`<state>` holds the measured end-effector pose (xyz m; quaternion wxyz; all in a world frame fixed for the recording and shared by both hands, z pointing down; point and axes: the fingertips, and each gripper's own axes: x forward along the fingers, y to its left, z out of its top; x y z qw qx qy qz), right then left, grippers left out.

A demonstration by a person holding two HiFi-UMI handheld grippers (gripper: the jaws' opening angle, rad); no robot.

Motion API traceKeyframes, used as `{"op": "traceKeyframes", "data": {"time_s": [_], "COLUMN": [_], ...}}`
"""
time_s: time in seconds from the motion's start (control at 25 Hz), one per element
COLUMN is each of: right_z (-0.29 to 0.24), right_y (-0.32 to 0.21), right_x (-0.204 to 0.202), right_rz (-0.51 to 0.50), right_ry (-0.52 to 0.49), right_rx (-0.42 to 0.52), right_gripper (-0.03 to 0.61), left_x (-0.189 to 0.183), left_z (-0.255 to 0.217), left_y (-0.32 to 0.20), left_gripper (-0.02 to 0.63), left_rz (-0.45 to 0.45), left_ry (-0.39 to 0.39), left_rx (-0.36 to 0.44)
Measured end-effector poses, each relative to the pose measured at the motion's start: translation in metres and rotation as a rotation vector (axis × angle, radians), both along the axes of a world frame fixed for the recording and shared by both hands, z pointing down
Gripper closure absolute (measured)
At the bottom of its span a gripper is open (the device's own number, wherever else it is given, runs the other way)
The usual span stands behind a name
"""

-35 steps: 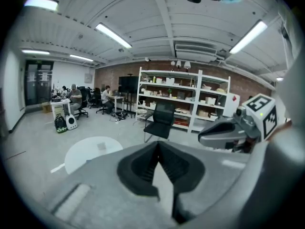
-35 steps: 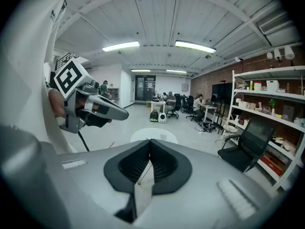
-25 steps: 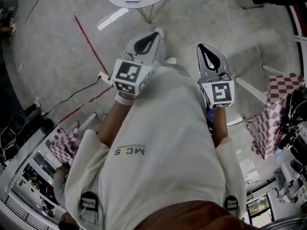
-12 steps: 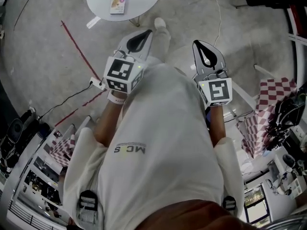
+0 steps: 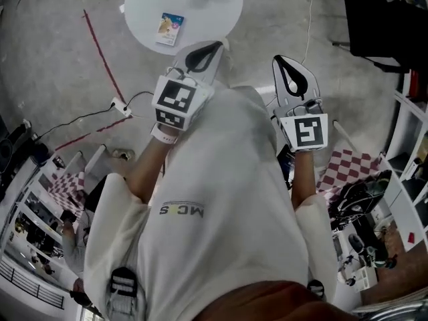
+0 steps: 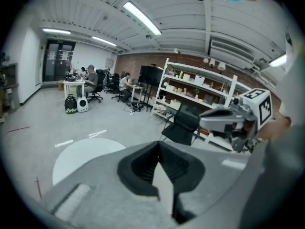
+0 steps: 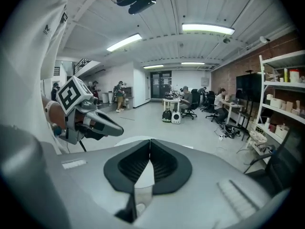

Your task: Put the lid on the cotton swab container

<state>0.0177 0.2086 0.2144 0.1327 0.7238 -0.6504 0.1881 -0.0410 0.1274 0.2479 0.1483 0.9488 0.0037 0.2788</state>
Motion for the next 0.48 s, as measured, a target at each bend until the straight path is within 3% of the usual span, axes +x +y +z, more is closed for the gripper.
{"op": "traceKeyframes", "data": {"time_s": [0.24, 0.48], "right_z": [-0.003, 0.011], "right_y": [-0.053, -0.095], "right_x": [0.039, 0.05], "right_rz": [-0.122, -0.313], "right_ry": [0.005, 0.047], "right_rx": [0.026, 0.002], "right_gripper": [0.577, 0.577], "left_x": [0.031, 0.042], "left_z": [0.002, 0.011], "left_y": [-0.034, -0.065], "left_gripper": [0.614, 0.614], "left_rz": [-0.086, -0.239], "left_ry": [-0.018, -0.044], "left_rx": [0.008, -0.016]}}
